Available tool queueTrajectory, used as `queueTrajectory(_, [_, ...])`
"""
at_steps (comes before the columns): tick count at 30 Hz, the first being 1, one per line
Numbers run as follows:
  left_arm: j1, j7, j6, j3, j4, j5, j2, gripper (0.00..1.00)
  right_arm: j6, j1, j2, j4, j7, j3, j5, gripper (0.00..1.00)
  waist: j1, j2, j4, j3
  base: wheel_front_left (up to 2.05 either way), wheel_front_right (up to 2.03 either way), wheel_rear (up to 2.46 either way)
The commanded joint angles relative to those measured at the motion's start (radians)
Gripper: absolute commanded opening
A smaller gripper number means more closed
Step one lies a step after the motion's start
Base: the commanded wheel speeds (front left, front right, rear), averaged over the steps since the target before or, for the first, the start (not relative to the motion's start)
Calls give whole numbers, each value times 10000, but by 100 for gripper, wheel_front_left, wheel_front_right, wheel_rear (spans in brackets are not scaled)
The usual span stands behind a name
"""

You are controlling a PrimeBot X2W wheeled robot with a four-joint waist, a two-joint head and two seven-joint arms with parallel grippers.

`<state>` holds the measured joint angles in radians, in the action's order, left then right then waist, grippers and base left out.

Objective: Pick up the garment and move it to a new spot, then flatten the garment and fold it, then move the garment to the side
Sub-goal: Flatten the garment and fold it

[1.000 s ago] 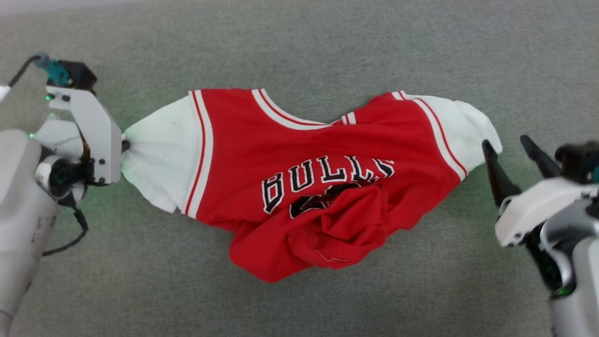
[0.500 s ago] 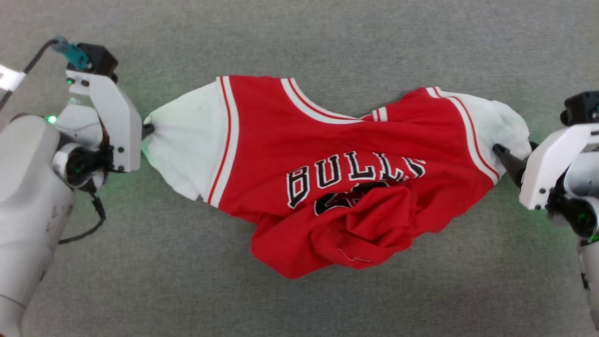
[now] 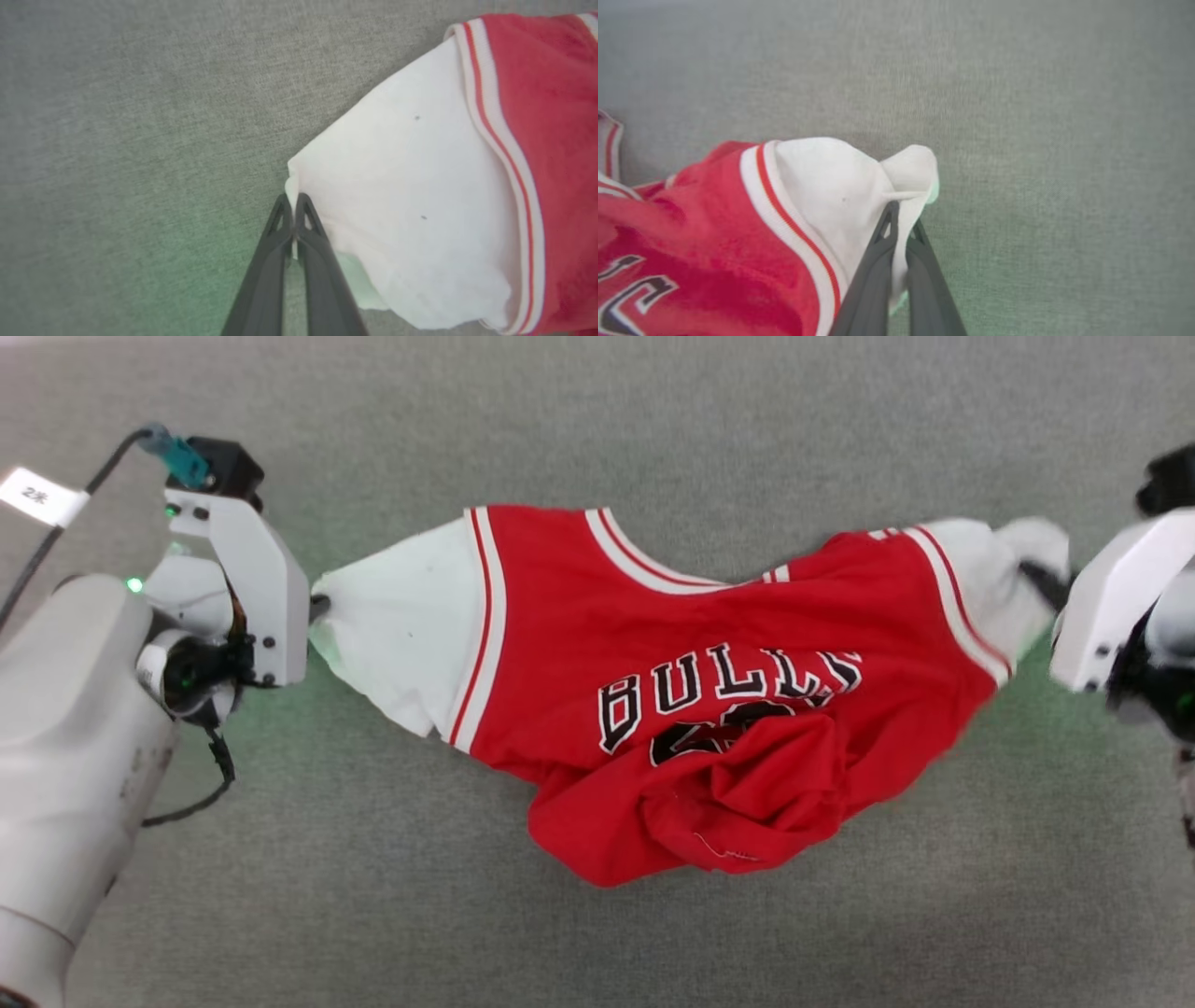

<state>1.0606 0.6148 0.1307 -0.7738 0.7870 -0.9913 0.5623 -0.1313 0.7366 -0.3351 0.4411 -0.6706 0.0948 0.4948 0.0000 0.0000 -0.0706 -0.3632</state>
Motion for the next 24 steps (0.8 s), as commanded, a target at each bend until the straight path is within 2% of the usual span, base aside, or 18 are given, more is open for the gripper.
queueTrajectory(1, [151,-59,-22,9,12,49,-4,0,11,123,-53,-57,74,-39,98,0,0,0,118,409,0,0,0])
queueTrajectory(11, [1484,-810,-60,273,-184,252,-109,0,13,1465,-117,-471,1328,397,191,0,0,0,400,1992,0,0,0])
queueTrajectory(16, [2469,-1556,-238,492,-5,552,-191,0,11,2390,76,-276,2319,715,-91,0,0,0,471,2544,0,0,0])
queueTrajectory(24, [3724,-2567,-197,613,341,976,-359,0,11,3826,411,481,3555,1283,-338,0,0,0,497,3047,0,0,0])
